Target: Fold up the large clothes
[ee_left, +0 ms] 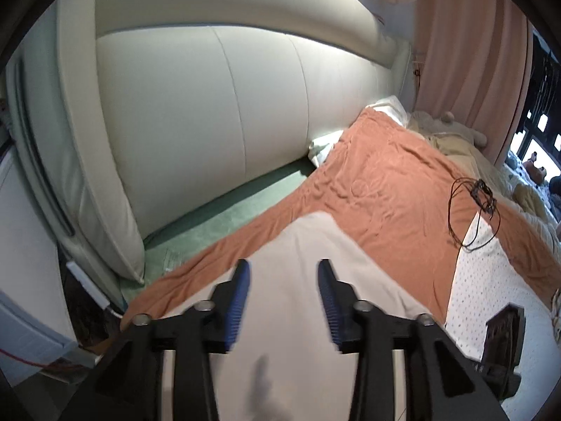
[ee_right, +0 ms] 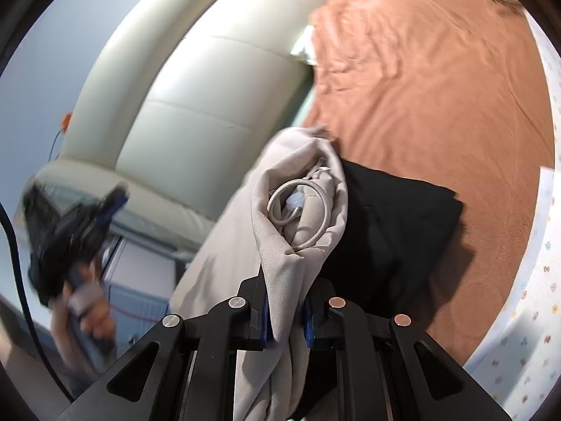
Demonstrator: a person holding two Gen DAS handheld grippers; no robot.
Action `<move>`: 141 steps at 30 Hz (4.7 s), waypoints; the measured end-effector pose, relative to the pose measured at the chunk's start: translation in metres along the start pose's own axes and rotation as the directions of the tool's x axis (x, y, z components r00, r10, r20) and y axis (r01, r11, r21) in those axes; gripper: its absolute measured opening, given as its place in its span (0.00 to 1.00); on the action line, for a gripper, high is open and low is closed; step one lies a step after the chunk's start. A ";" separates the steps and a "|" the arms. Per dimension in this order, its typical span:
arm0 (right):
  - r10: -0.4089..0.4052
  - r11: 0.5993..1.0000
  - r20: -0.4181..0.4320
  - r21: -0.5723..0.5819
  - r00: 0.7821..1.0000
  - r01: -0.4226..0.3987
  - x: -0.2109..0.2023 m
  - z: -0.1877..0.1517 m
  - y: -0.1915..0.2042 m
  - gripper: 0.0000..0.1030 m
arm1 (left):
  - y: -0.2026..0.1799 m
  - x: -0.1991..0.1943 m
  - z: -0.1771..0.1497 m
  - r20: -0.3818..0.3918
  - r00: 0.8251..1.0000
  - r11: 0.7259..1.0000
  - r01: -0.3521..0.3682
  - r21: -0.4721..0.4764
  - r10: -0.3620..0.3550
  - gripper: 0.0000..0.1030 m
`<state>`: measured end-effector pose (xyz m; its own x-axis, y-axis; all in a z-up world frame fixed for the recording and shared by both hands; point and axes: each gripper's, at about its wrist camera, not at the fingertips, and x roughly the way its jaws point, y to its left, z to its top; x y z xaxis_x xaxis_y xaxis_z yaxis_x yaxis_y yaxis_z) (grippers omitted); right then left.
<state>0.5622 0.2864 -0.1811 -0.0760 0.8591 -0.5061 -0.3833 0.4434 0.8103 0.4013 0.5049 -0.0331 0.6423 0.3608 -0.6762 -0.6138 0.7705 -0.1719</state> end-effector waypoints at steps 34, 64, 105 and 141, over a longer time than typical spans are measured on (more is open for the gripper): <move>-0.379 0.921 -0.006 -0.095 0.925 0.377 -0.002 -0.015 -0.025 0.23 | 0.105 -0.032 -0.202 -0.154 0.987 0.931 -0.095 -0.353 0.042 0.79; -0.425 0.818 0.242 -0.309 0.872 0.485 -0.241 -0.079 0.055 1.00 | -0.059 -0.165 -0.199 0.020 1.000 0.999 0.013 -0.044 -0.012 1.00; -0.555 0.634 0.567 -0.186 0.609 0.751 -0.486 -0.372 0.055 1.00 | -0.141 -0.382 -0.381 0.150 0.905 0.886 0.339 0.316 -0.399 1.00; -0.495 0.609 0.710 -0.127 0.500 0.783 -0.519 -0.522 0.047 1.00 | -0.127 -0.438 -0.467 0.200 0.851 0.835 0.383 0.396 -0.486 1.00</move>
<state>0.1030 -0.2719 -0.0353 0.8057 0.3917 -0.4443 -0.4097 0.9103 0.0597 -0.0160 0.0033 -0.0501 0.9364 0.0379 -0.3488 -0.0845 0.9893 -0.1193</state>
